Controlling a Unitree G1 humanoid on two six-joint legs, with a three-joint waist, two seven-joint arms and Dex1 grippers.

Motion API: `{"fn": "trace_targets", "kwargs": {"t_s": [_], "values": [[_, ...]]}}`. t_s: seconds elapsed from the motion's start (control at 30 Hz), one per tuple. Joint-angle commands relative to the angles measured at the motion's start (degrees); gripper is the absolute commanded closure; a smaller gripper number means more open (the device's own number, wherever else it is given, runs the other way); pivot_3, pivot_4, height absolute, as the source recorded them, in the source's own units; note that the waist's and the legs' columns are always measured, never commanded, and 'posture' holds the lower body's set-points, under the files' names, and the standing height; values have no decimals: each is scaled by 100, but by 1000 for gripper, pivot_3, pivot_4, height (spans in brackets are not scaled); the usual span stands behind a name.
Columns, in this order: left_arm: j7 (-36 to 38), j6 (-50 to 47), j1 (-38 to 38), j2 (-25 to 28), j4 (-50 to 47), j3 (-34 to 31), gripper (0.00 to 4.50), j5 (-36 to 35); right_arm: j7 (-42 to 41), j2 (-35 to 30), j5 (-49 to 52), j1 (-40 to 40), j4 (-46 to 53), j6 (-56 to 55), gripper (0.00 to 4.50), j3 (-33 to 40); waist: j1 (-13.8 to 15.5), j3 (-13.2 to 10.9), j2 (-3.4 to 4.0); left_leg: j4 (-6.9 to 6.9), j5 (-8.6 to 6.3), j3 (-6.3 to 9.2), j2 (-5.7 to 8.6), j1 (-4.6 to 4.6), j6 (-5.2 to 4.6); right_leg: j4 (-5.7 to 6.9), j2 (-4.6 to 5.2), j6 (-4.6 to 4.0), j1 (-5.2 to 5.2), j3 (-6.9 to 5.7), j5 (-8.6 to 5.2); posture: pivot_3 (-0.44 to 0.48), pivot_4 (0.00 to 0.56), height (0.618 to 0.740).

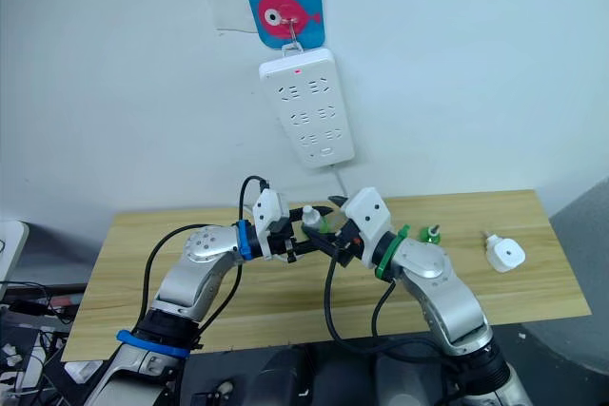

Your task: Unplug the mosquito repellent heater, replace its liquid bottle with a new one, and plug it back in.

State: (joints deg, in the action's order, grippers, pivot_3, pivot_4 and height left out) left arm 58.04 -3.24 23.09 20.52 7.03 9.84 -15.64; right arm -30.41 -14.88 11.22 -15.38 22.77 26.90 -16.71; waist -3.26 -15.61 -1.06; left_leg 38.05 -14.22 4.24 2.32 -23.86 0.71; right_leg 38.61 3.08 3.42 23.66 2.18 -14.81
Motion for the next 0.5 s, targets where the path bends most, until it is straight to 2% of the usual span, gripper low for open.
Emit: {"fn": "trace_targets", "kwargs": {"t_s": [0.03,0.13,0.17,0.33,0.5], "values": [[38,89,-23,-24,-279,45,2224,-32,0,32,-36,58,136,-166,2230,-79,-1,0,0,0,0,0,0,0,0,0,0,0,0,0,0,-74,237,740],[78,99,-88,-1,-308,60,2224,-12,-38,2,-27,84,210,-209,3356,-106,-1,0,0,0,0,0,0,0,0,1,0,0,0,0,0,-72,234,740],[105,93,-109,15,-321,67,2224,-15,-67,-16,-4,93,244,-212,3497,-106,0,0,0,0,0,-1,1,0,0,1,0,0,0,1,0,-72,234,740],[480,104,-205,159,-491,162,2224,-114,-760,-306,373,-89,241,-302,3489,-11,0,2,-1,0,0,-1,0,0,0,1,0,0,0,0,0,-68,226,740],[1707,502,-417,635,-1027,382,2224,-476,-2913,-1052,1182,-706,-310,-778,3489,-16,0,1,-1,1,0,-4,-1,0,-1,0,-2,0,-2,0,0,-53,232,740]]}}
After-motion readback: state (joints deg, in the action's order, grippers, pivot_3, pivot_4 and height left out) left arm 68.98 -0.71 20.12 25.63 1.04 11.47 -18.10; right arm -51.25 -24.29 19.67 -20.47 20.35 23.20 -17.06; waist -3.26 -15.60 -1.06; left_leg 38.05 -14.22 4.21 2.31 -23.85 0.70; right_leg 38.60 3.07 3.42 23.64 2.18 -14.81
